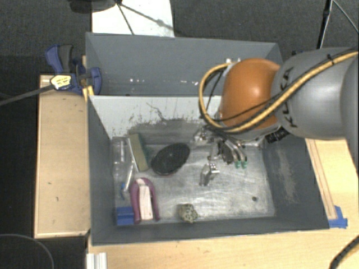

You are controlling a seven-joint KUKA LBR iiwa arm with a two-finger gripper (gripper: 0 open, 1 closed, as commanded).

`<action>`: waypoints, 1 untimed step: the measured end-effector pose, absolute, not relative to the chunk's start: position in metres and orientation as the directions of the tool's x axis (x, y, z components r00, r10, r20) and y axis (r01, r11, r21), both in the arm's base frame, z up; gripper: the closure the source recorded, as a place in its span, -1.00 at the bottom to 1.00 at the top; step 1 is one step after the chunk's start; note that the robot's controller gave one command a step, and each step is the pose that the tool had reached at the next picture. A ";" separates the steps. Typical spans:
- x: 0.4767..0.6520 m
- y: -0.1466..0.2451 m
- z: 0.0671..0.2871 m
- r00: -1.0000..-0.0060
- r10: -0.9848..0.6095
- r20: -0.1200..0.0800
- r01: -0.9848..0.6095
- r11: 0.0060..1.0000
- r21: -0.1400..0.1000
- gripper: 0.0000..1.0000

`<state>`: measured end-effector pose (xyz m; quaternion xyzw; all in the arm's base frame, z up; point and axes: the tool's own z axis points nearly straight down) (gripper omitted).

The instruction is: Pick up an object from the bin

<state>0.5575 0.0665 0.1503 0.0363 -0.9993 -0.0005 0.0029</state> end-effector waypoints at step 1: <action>0.591 0.121 0.073 -0.982 -0.188 -0.010 -0.189 0.982 0.002 -1.00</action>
Offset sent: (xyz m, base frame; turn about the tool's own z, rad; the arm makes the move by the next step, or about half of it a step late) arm 0.0312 0.0515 -0.0778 -0.1157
